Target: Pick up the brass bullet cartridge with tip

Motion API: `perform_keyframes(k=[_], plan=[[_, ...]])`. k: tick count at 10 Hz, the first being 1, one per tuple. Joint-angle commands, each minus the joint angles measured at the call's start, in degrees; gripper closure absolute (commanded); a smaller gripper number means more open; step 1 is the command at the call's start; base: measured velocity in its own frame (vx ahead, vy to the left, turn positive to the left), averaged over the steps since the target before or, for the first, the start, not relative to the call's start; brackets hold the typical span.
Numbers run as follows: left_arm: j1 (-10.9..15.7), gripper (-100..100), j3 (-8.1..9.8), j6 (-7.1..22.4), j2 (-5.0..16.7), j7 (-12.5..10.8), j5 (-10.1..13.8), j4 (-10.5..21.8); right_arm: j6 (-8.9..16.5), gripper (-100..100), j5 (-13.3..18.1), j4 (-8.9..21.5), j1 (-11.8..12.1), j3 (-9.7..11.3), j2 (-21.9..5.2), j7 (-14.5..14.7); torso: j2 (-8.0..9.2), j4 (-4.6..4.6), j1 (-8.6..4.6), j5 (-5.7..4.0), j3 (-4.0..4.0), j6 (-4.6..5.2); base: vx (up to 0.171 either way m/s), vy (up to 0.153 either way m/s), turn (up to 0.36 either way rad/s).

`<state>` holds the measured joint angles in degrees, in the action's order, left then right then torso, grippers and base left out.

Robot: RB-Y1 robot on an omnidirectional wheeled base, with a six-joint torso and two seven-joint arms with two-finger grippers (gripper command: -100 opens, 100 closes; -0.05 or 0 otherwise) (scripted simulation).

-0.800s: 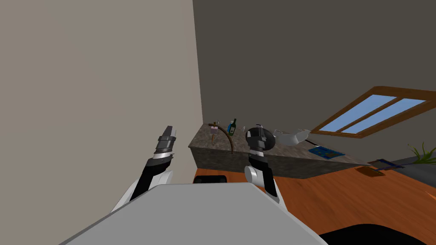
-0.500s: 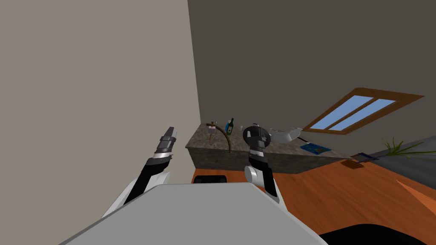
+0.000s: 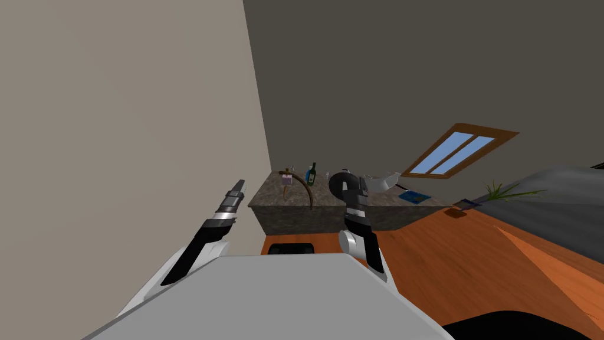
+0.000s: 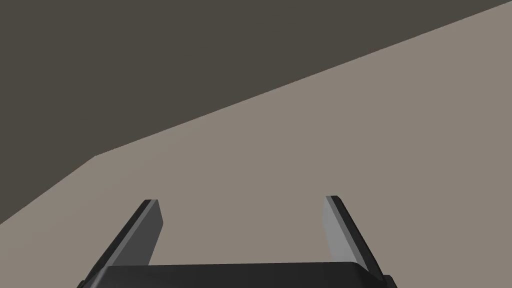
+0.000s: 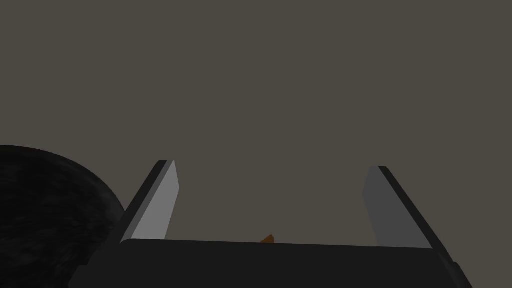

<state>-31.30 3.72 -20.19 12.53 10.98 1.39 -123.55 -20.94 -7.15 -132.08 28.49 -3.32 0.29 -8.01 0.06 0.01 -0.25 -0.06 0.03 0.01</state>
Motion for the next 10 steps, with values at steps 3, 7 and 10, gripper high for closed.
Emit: perform_keyframes(k=[3, 7, 10], plan=[[1.13, -100, 0.52, 3.92, 4.69, 0.49, 2.66, 1.97, 0.00, 0, 0.00, 0.00, 0.00, 0.00, 0.00, 0.00, -0.01, 0.00, 0.04, 0.01, -0.01, 0.01, -0.009, -0.057, -0.098], [1.08, -100, 0.87, 9.95, 11.63, 1.25, 8.08, 5.17, 0.00, 0, 0.00, 0.00, 0.00, 0.00, 0.00, 0.00, -0.01, 0.00, 0.05, 0.01, -0.01, 0.01, -0.002, -0.065, -0.164], [0.95, -100, 0.90, 12.39, 16.37, 1.44, 9.98, 6.23, 0.00, 0, 0.00, 0.00, 0.00, 0.00, 0.00, 0.00, -0.01, 0.00, 0.03, 0.00, -0.01, 0.00, -0.003, -0.061, -0.127]])
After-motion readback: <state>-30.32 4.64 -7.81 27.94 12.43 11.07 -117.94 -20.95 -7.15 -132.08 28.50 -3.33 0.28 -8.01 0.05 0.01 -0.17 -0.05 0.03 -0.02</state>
